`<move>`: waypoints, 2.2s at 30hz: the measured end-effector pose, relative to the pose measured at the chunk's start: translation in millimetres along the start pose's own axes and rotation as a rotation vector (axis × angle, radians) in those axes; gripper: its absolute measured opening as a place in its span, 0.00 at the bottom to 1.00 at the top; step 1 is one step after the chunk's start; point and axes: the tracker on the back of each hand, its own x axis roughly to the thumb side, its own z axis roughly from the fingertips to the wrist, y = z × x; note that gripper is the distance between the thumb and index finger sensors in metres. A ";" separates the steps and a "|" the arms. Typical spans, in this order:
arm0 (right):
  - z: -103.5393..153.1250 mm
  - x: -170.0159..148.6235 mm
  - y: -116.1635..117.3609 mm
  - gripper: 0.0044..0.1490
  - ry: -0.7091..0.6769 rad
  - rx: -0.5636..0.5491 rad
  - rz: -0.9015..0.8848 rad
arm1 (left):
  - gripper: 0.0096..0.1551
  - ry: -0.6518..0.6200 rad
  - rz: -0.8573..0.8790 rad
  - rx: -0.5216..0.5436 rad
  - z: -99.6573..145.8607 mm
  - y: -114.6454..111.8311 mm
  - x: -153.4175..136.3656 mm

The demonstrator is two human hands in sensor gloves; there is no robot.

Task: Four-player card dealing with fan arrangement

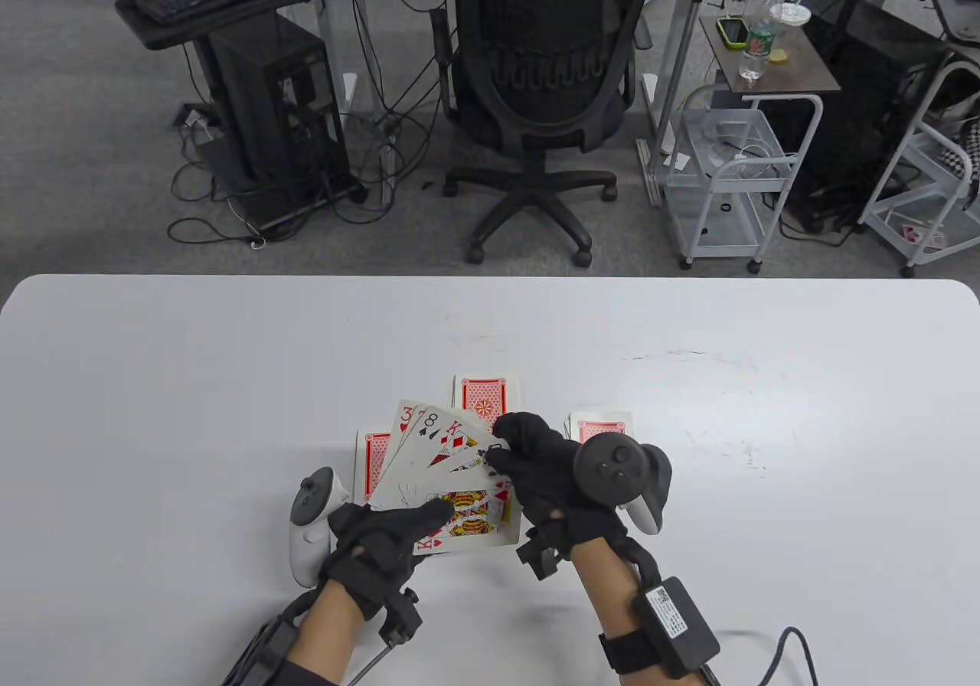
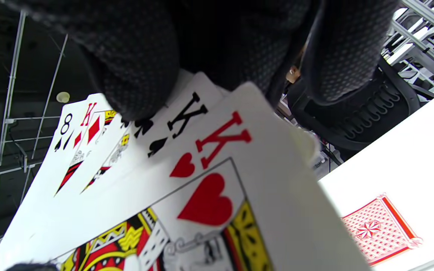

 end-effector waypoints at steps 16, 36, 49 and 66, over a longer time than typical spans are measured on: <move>5.6 9.1 -54.2 0.27 -0.162 -0.347 0.131 | 0.32 0.099 -0.172 -0.128 -6.2 -10.8 -4.1; -1.7 8.9 -42.1 0.25 -0.190 -0.077 -0.004 | 0.32 0.148 -0.220 -0.167 -8.8 -9.5 -8.6; -0.8 -1.6 -10.3 0.28 -0.135 0.027 -0.170 | 0.32 0.090 -0.166 -0.125 -7.3 -4.1 -4.0; 10.4 -44.4 58.0 0.42 0.426 0.652 -0.526 | 0.31 -0.169 0.279 0.147 6.4 13.2 -2.3</move>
